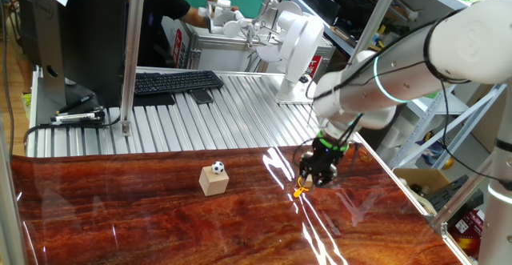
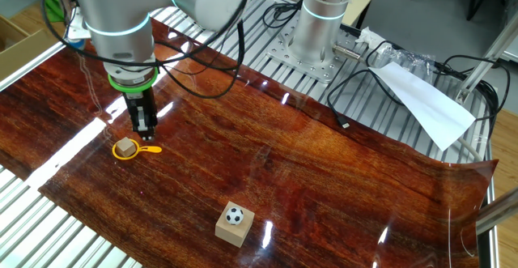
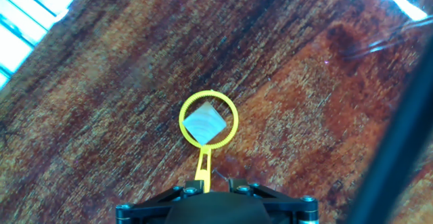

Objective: Attach the bubble ring to the ball

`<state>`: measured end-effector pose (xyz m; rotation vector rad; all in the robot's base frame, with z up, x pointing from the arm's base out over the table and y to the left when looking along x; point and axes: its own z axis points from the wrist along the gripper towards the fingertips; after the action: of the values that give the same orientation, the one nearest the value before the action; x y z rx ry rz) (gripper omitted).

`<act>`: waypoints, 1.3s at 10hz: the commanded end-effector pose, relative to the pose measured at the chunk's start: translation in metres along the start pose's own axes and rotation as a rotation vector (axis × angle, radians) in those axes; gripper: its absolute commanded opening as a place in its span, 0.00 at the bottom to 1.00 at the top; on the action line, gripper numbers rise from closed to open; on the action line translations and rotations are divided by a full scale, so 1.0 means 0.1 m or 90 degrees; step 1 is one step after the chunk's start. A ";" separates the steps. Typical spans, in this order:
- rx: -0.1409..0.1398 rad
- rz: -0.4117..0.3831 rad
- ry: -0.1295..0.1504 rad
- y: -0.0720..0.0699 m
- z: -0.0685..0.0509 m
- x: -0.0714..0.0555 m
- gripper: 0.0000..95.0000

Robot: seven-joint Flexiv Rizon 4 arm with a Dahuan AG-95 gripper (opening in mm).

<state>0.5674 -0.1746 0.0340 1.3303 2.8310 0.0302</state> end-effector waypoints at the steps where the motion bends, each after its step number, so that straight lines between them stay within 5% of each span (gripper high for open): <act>1: -0.005 0.005 -0.001 0.01 0.04 0.00 0.40; 13: -0.012 0.035 -0.003 0.13 0.18 -0.08 0.40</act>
<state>0.5830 -0.1711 0.0167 1.4071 2.7807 0.0523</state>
